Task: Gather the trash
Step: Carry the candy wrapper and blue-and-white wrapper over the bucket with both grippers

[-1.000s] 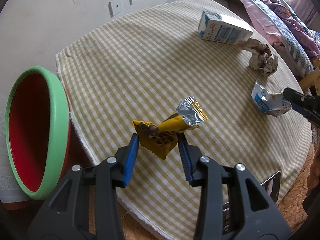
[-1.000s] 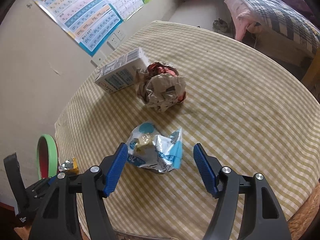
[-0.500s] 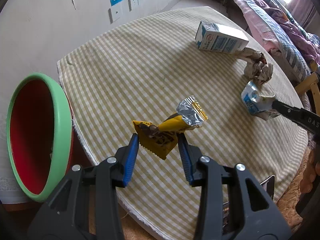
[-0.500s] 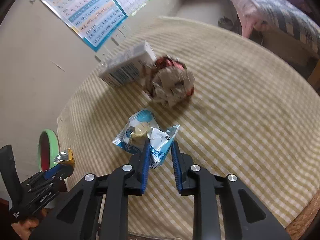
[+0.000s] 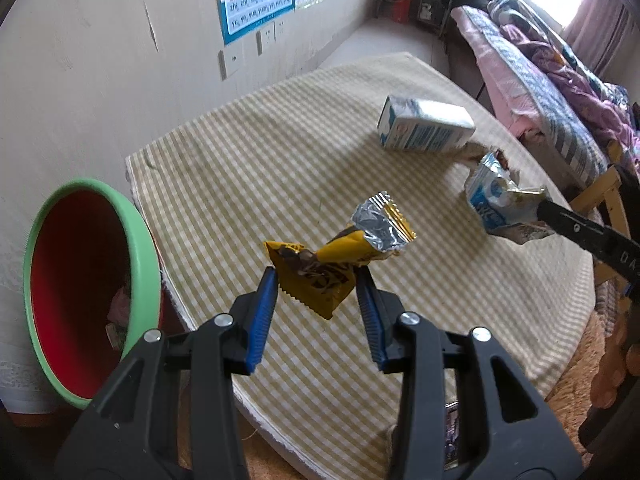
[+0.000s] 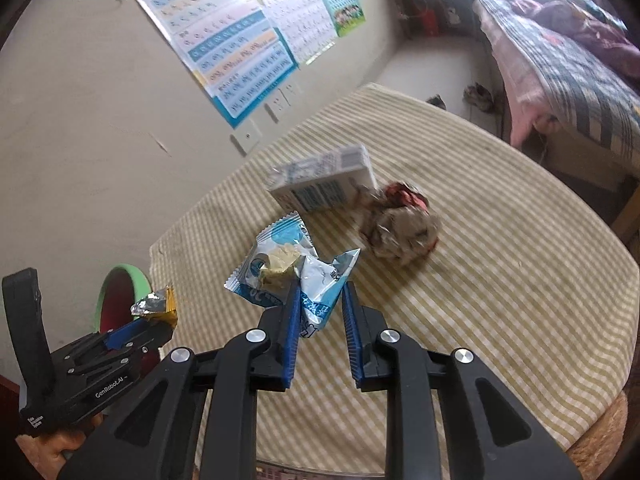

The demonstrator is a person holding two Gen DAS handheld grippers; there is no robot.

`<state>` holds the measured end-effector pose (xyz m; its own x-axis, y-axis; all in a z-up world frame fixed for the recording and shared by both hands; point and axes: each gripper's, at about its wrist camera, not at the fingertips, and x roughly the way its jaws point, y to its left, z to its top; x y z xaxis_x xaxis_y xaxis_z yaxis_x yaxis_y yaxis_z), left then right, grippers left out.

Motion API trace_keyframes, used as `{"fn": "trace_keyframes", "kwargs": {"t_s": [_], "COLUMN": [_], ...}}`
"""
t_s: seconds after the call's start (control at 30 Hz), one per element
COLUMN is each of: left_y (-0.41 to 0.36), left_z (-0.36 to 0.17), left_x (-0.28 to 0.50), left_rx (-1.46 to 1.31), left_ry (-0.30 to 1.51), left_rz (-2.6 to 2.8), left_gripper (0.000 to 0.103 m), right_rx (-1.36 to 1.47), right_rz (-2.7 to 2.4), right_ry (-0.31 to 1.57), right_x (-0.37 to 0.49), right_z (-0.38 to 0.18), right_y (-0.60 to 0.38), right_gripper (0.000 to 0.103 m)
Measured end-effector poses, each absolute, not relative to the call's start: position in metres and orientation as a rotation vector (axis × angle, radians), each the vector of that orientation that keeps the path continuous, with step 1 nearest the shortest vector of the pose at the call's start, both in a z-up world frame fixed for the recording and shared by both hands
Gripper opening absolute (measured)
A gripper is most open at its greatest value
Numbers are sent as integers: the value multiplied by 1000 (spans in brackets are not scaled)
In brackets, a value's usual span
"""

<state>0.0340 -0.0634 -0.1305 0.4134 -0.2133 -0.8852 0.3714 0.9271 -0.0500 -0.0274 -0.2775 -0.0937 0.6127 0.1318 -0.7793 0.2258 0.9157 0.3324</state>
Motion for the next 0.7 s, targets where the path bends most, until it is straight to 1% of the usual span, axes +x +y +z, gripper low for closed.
{"fn": "trace_keyframes", "kwargs": {"t_s": [0.27, 0.7], "left_y": [-50, 1], "left_z": [-118, -123], "left_x": [35, 40], "left_rx": [127, 63], "left_ry": [1051, 1067], "left_rz": [-361, -260], "left_gripper": [39, 39], "right_rx": [350, 273], "right_rz": [-14, 50], "right_ry": [900, 939], "right_x": [-22, -13], "right_z": [-78, -85], "right_y": [-250, -215], "right_gripper": [20, 20]}}
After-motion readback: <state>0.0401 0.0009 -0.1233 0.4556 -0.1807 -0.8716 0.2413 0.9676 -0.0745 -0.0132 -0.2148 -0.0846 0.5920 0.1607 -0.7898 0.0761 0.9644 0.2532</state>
